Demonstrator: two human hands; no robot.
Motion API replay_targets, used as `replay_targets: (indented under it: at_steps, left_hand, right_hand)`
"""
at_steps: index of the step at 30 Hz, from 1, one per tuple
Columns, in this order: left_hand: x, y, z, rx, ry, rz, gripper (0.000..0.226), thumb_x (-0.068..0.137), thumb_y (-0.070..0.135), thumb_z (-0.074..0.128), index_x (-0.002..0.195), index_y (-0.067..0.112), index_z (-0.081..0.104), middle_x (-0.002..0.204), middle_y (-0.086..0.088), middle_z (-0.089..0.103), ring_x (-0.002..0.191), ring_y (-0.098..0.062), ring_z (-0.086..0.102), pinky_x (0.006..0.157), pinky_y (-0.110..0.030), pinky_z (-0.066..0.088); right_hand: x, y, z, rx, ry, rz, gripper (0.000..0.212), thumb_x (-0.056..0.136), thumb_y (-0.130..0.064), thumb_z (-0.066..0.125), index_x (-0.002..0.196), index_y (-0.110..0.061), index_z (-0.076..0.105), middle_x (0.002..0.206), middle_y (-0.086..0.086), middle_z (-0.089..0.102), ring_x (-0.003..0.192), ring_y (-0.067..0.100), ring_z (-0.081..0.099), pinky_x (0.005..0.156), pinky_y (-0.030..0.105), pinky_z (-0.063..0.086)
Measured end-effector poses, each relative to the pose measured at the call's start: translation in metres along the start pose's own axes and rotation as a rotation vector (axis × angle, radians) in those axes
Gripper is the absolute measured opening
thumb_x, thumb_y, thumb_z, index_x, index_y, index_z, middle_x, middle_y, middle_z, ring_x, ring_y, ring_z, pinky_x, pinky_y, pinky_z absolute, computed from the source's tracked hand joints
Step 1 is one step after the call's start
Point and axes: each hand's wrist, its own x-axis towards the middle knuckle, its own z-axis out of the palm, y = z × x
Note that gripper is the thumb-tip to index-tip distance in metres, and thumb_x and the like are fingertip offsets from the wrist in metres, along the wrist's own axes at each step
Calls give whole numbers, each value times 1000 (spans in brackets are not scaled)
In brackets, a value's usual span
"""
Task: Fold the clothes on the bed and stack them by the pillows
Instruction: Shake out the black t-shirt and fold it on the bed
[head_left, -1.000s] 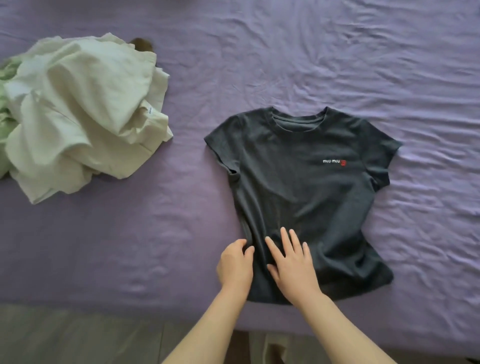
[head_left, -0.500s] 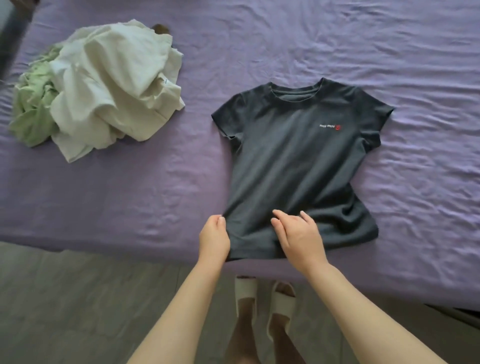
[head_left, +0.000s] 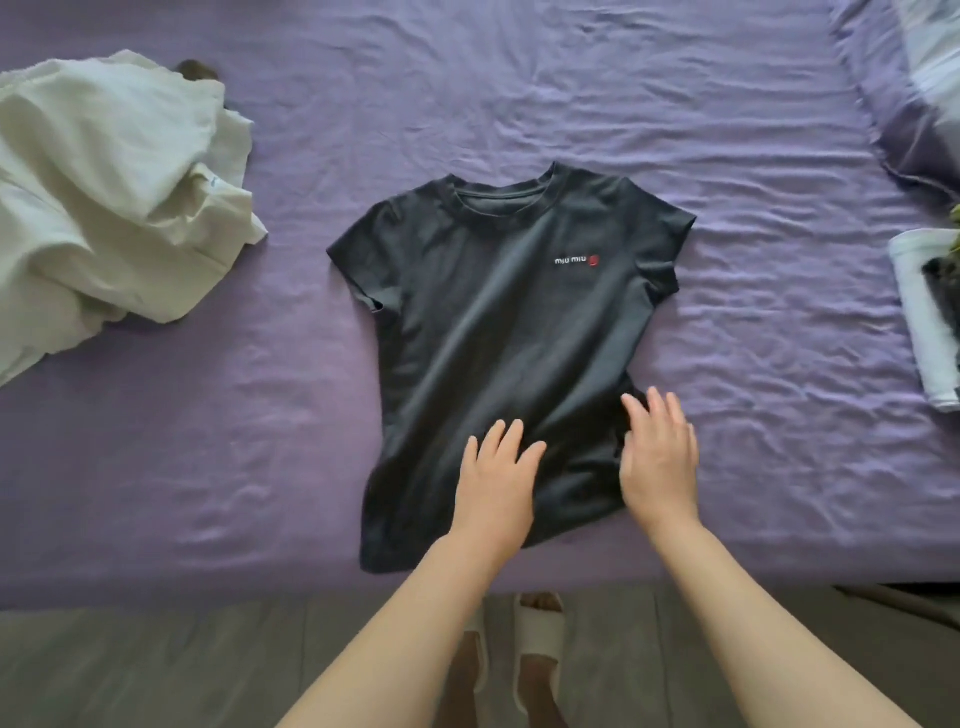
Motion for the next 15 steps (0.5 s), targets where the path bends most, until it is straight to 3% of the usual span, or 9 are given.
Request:
replay_targets:
  at_steps: [2, 4, 7, 9, 10, 12, 15]
  left_hand:
    - [12, 17, 3, 12, -31, 24, 63, 92, 7, 48, 148, 24, 24, 159, -7, 11, 147, -26, 3, 118, -46, 8]
    - [20, 30, 4, 4, -38, 33, 62, 93, 8, 48, 148, 23, 25, 158, -8, 12, 146, -26, 4, 118, -46, 9]
    - [27, 42, 2, -48, -41, 26, 58, 95, 11, 44, 148, 24, 26, 158, -7, 15, 146, -24, 8, 118, -43, 13]
    - [27, 47, -3, -79, -40, 31, 55, 96, 12, 42, 148, 23, 26, 158, -6, 18, 145, -22, 13, 118, -40, 16]
    - [27, 48, -6, -94, -34, 36, 53, 97, 13, 41, 148, 23, 27, 157, -6, 19, 145, -22, 15, 117, -38, 18]
    - [25, 52, -13, -133, -5, 37, 50, 98, 14, 39, 147, 21, 30, 156, -6, 22, 144, -22, 19, 116, -35, 19]
    - [23, 56, -22, -132, 25, 7, 52, 97, 9, 40, 146, 20, 31, 156, -7, 23, 143, -23, 20, 116, -35, 20]
  right_hand:
    - [11, 18, -5, 79, -158, 150, 58, 95, -8, 43, 148, -13, 22, 156, 12, 17, 141, 30, 21, 112, 46, 23]
    - [13, 28, -5, 38, -227, 158, 66, 95, -16, 48, 150, -16, 12, 155, 8, 22, 138, 26, 28, 107, 44, 26]
    - [8, 32, -9, 179, -136, 158, 60, 92, -22, 57, 144, -13, 30, 137, 6, 51, 126, 24, 45, 101, 40, 30]
    - [-1, 31, -16, 335, -36, 168, 35, 88, -27, 63, 118, -12, 56, 112, 6, 65, 107, 26, 57, 90, 39, 40]
    - [-6, 30, -21, 417, -4, 180, 25, 86, -30, 65, 103, -12, 60, 98, 5, 67, 95, 25, 59, 80, 37, 44]
    - [-18, 31, -30, 561, 31, 208, 24, 85, -35, 66, 91, -14, 55, 85, 1, 64, 82, 21, 58, 69, 34, 43]
    - [-39, 36, -38, 740, 102, 359, 23, 89, -33, 62, 101, -16, 53, 92, 2, 64, 89, 20, 58, 73, 36, 46]
